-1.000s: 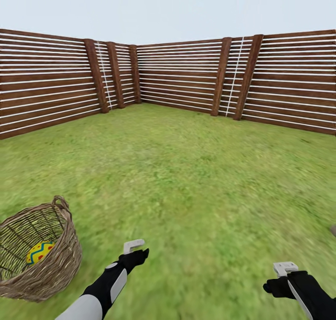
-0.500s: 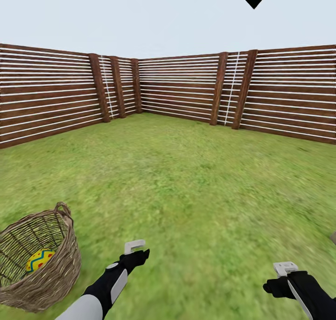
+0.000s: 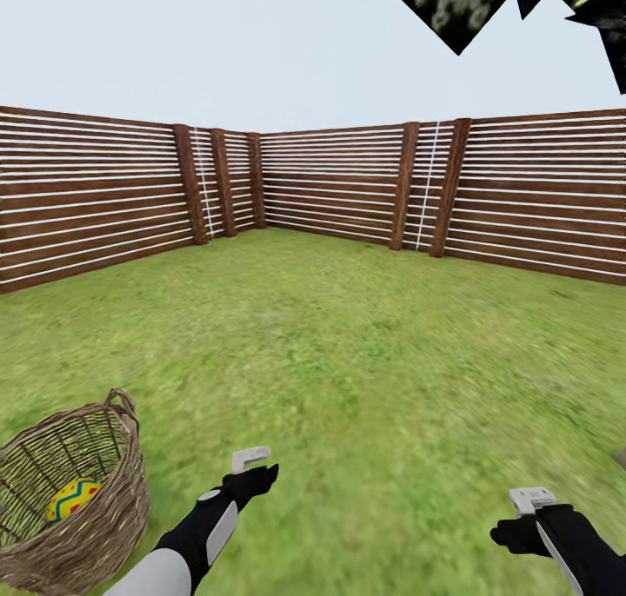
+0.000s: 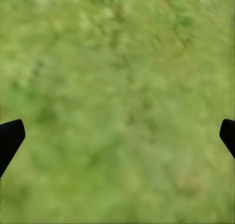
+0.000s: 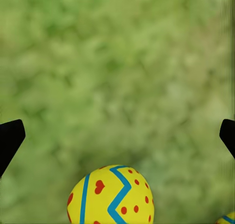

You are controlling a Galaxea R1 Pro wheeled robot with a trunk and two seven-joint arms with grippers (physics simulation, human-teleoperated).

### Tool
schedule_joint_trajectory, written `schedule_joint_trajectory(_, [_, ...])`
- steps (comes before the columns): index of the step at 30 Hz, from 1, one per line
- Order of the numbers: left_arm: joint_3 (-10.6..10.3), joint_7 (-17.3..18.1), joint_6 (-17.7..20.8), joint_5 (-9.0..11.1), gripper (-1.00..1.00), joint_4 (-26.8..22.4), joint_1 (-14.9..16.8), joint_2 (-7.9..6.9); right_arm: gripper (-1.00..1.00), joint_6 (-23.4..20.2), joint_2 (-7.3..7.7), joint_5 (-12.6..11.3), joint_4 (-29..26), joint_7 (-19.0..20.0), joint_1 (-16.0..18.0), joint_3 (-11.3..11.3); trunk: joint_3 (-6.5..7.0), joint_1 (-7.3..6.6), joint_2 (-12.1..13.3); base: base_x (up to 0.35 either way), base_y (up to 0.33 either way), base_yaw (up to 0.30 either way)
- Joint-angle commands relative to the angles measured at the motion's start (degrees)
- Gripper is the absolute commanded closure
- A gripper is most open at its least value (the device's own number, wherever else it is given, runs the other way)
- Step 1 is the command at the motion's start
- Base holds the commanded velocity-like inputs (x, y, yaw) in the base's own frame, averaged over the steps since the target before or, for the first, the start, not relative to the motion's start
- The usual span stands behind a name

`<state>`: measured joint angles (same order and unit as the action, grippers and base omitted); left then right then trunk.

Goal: Take the three Easter eggs out of the wicker basket on the lawn in the garden, then place them on the lawn next to a single tree (choose any tree) so that all three eggs are next to the same tree and none are left in the basket.

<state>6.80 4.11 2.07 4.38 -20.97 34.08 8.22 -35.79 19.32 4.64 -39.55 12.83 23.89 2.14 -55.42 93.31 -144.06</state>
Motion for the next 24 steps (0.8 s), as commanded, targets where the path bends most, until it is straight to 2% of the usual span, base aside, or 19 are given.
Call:
schedule_joint_trajectory(1, [0.4, 0.4, 0.2, 0.5, -1.0, 0.0, 0.0, 0.04, -1.0, -0.3, -0.01, 0.5, -0.1, 0.4, 0.0, 0.2, 0.17, -0.03, 0.0, 0.0, 0.0, 0.0])
schedule_joint_trajectory(20, [0.4, 0.4, 0.1, 0.5, -1.0, -0.1, 0.0, 0.04, -1.0, -0.2, -0.01, 0.5, -0.1, 0.5, 0.0, 0.3, 4.38, -0.52, 0.2, 0.0, 0.0, 0.0])
schedule_joint_trajectory(24, [0.4, 0.4, 0.1, 0.5, -1.0, -0.1, 0.0, 0.04, -1.0, 1.9, 0.01, 0.1, -0.1, 0.6, 0.0, 0.4, 5.27, -0.63, 0.3, 0.0, 0.0, 0.0])
